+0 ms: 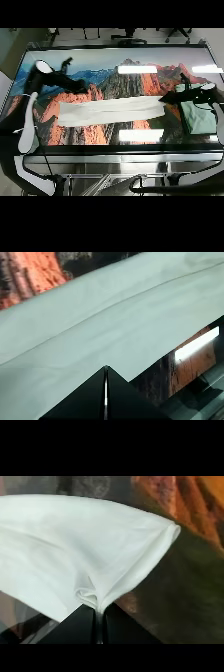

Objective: Fold the shirts.

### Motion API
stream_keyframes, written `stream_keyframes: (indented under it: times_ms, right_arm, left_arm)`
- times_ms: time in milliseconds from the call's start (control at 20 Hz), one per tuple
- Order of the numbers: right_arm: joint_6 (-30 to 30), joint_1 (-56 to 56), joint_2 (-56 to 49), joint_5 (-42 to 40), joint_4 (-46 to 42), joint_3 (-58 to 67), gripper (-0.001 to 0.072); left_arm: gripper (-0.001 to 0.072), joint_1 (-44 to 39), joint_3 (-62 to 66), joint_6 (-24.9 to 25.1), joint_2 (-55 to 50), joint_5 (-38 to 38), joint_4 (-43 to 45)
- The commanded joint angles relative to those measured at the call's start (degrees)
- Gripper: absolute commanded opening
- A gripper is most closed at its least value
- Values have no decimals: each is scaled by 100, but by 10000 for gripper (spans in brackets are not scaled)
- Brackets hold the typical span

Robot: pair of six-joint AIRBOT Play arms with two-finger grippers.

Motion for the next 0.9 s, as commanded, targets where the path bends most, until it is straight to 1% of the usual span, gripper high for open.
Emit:
stream_keyframes:
  times_ms: [0, 50, 150, 250, 350, 450, 600, 750, 850]
  right_arm:
    - [542, -96, 673, 835, 352, 540, 20]
    - [608, -103, 859, 885, 568, 647, 21]
    - [750, -109, 1163, 1064, 859, 859, 21]
    - [1099, -105, 1388, 1239, 857, 977, 21]
    - [1377, -103, 1543, 1480, 852, 977, 21]
    - [1519, -101, 1622, 1744, 852, 975, 21]
    - [1541, -101, 1674, 1810, 852, 975, 21]
    - [1541, -101, 1652, 1786, 852, 975, 21]
    - [1545, -98, 1631, 1635, 855, 975, 21]
  left_arm:
    - [18, -1158, -450, 15, -509, 1272, -415]
    - [18, -1519, -439, 13, -741, 1679, -621]
    - [18, -2146, -105, 9, -1248, 2153, -772]
    - [18, -2610, 474, -188, -1757, 2302, -772]
    - [18, -2874, 1156, -417, -2232, 2310, -774]
    - [18, -2962, 1832, -654, -2627, 2031, -774]
    - [18, -2905, 2295, -660, -2682, 1473, -839]
    - [18, -2533, 2013, -560, -2041, 986, -1362]
    - [18, -2009, 2033, -520, -1447, 323, -1644]
